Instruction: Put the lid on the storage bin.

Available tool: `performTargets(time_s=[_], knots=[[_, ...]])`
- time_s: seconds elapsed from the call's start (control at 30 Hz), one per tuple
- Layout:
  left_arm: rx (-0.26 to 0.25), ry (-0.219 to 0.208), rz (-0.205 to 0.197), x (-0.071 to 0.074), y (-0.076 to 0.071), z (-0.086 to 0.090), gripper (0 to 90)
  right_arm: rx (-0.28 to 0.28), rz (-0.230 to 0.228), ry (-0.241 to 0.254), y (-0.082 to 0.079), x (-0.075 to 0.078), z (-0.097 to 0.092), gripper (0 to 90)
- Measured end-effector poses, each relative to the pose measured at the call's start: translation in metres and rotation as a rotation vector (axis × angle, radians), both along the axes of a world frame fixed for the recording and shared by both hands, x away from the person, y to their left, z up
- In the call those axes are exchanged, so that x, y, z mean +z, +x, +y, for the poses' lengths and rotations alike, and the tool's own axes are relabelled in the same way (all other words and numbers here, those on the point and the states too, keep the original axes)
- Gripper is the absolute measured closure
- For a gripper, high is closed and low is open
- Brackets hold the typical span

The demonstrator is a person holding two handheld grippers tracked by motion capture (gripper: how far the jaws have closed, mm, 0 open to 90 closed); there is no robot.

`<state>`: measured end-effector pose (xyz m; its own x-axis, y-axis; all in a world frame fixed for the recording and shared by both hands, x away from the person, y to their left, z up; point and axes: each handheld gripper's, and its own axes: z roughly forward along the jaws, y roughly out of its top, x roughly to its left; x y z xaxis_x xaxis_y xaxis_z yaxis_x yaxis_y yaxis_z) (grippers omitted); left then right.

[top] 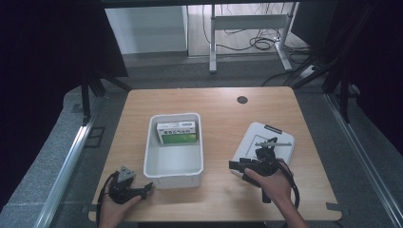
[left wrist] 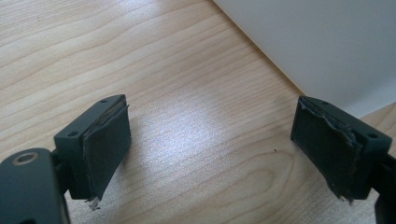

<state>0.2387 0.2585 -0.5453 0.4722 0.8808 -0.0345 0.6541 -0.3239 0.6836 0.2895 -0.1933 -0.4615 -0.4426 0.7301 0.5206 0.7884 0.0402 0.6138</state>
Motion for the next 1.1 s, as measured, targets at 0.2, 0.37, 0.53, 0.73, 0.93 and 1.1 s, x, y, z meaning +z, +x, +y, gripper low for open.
performTargets(time_s=[0.2, 0.37, 0.53, 0.73, 0.93, 1.1], knots=[[0.000, 0.000, 0.000, 0.000, 0.000, 0.000, 12.0, -0.007, -0.010, 0.003, 0.002, 0.011, -0.004, 39.5], [0.000, -0.001, 0.000, 0.000, 0.000, 0.000, 12.0, -0.041, -0.020, 0.013, 0.008, 0.022, -0.014, 39.8], [0.000, -0.001, 0.000, 0.000, 0.000, 0.000, 12.0, -0.064, -0.028, 0.005, 0.014, 0.031, -0.022, 39.8], [0.002, 0.000, 0.000, 0.000, 0.000, 0.000, 12.1, -0.100, -0.044, -0.015, 0.020, 0.038, -0.031, 40.3], [0.002, 0.000, -0.001, 0.000, 0.000, 0.000, 12.1, -0.142, -0.050, -0.038, 0.026, 0.046, -0.038, 40.9], [0.000, 0.002, -0.002, 0.000, 0.000, 0.000, 12.1, -0.174, -0.054, -0.044, 0.032, 0.054, -0.043, 41.2]])
